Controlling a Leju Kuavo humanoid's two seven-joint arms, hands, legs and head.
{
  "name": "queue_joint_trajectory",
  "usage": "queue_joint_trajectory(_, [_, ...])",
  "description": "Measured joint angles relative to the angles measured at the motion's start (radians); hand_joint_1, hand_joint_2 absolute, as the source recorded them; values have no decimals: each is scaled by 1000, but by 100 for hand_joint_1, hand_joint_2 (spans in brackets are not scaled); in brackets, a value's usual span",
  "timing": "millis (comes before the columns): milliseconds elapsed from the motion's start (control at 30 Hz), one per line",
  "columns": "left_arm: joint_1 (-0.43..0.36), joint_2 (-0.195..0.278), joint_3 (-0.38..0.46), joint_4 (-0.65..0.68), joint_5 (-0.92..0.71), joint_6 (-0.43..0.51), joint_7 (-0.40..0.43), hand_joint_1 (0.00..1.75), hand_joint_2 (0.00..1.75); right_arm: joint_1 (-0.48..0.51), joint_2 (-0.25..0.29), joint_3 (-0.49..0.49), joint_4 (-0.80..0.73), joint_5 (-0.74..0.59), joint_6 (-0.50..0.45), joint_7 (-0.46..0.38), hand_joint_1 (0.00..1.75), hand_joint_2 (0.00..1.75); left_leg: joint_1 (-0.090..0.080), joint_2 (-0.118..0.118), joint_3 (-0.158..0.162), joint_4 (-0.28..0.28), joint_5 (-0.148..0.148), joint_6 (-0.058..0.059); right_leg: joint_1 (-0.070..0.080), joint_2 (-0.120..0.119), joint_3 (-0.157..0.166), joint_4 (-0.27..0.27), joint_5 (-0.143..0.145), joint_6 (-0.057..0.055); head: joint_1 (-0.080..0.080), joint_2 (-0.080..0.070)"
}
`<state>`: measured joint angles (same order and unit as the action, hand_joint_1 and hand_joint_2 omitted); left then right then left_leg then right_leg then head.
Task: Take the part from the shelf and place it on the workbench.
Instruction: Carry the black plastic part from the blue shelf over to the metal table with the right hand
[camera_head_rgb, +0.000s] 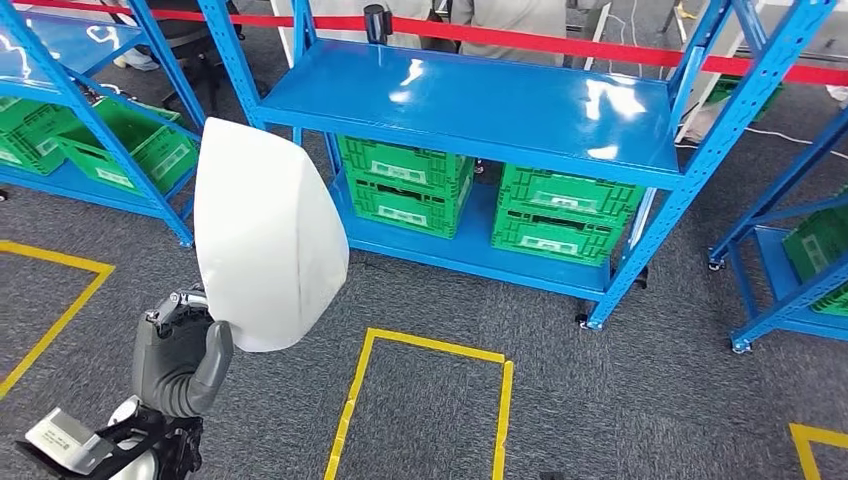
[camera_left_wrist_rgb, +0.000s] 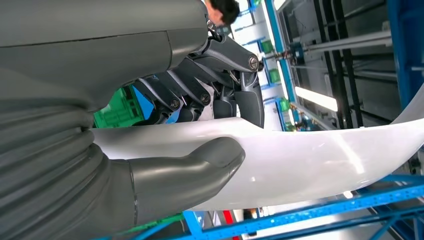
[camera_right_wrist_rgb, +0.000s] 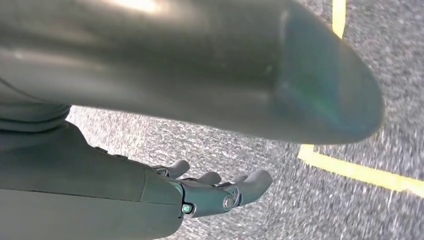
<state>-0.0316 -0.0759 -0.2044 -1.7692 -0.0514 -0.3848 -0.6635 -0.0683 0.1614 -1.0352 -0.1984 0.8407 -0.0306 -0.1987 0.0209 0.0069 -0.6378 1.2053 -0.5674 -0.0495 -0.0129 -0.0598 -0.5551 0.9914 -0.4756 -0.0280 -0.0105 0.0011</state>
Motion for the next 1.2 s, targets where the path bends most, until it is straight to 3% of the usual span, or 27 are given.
queue_joint_trajectory(33, [-3,0,0,1,0,0,-3,175,175,-1,0,0,0,3,1,-1,0,0,1,22,38,-74,32,-2,-1,-9,0,4,-2,4,0,0])
queue_joint_trajectory(100, [-7,0,-2,2,-1,2,-7,175,175,-2,0,0,0,8,1,-2,0,0,-3,52,89,-178,66,8,2,-24,-1,13,-8,17,-1,0])
queue_joint_trajectory(133, [-8,0,-3,2,-1,5,-9,175,175,-3,0,0,0,11,2,-1,0,0,-6,56,93,-194,67,17,4,-32,-2,16,-9,24,0,0])
queue_joint_trajectory(200, [-7,2,-5,2,-1,12,-14,175,175,-5,0,0,0,17,4,-1,0,0,-9,34,87,-193,71,36,3,-45,-2,18,-10,36,3,0])
queue_joint_trajectory(267, [-6,5,-7,2,2,24,-22,175,175,-7,0,0,0,25,7,0,0,0,-7,15,83,-195,79,50,-2,-17,-11,44,-32,49,5,0])
queue_joint_trajectory(333, [-4,7,-11,3,8,35,-29,175,175,-6,-1,0,0,35,10,6,0,0,-5,-4,78,-197,84,59,-5,34,-55,149,-97,54,8,0])
queue_joint_trajectory(400, [0,9,-17,5,12,39,-33,175,175,-3,-2,0,0,44,13,12,0,0,-7,-28,73,-195,87,63,-4,53,-114,280,-152,54,10,0])
queue_joint_trajectory(433, [4,11,-19,6,13,40,-33,175,175,-2,-3,1,0,48,14,13,0,0,-8,-42,71,-193,88,63,-3,55,-127,309,-155,52,10,0])
queue_joint_trajectory(467, [9,12,-20,7,15,40,-33,175,175,-2,-4,2,0,53,13,10,0,0,-8,-55,70,-191,88,63,-3,57,-122,298,-138,50,10,0])
queue_joint_trajectory(500, [12,13,-20,8,18,39,-33,175,175,-2,-6,3,0,58,11,6,0,0,-8,-69,69,-188,88,62,-3,63,-97,248,-105,46,10,0])
queue_joint_trajectory(567, [15,13,-20,9,24,35,-34,175,175,-2,-10,7,0,67,7,-5,0,0,-8,-96,66,-182,88,55,-6,107,-32,111,-47,39,11,0])
queue_joint_trajectory(633, [15,13,-20,9,28,31,-34,175,175,-3,-15,10,0,71,6,-12,0,0,-7,-120,58,-178,90,41,-5,139,-2,41,-32,36,11,0])
queue_joint_trajectory(700, [19,13,-20,10,29,30,-35,175,175,-5,-17,12,0,72,5,-15,0,0,-4,-143,50,-184,97,25,-3,124,-1,36,-31,29,12,0])
queue_joint_trajectory(733, [21,14,-20,10,29,30,-35,175,175,-6,-18,14,0,72,5,-17,0,0,-3,-144,47,-184,98,18,-4,111,0,33,-27,23,12,0])
queue_joint_trajectory(800, [21,14,-20,10,30,27,-36,175,175,-7,-19,14,0,73,4,-21,0,0,-7,-100,24,-143,70,9,-7,83,2,25,-22,9,6,0])
queue_joint_trajectory(867, [19,14,-20,10,31,22,-37,175,175,-4,-20,14,0,72,2,-24,0,0,-9,-38,-31,-23,4,3,-4,53,2,23,-22,1,0,0])
queue_joint_trajectory(933, [21,15,-20,10,31,19,-37,175,175,-2,-21,14,0,70,2,-22,0,0,-8,-17,-77,83,-35,-1,1,21,2,23,-24,-1,-1,0])
queue_joint_trajectory(967, [21,15,-20,10,30,19,-37,175,175,-2,-23,14,0,69,2,-21,0,0,-8,-13,-74,84,-26,0,2,6,2,23,-24,-2,-1,0])
queue_joint_trajectory(1033, [21,15,-20,8,29,20,-37,175,175,-3,-24,14,0,68,2,-19,0,0,-10,7,-11,-22,32,6,4,-20,6,24,-26,-1,-1,0])
queue_joint_trajectory(1100, [18,14,-20,5,29,21,-37,175,175,-4,-24,14,0,67,3,-17,0,0,-18,50,56,-148,73,19,9,-41,9,25,-30,5,0,0])
queue_joint_trajectory(1167, [14,13,-21,2,26,26,-38,175,175,-4,-25,14,0,67,3,-6,0,0,-26,63,73,-189,79,34,14,-60,11,27,-32,14,1,0])
queue_joint_trajectory(1200, [14,13,-21,1,23,31,-38,175,175,-6,-25,14,0,68,4,4,0,0,-27,49,70,-189,83,41,14,-71,12,26,-32,19,1,0])
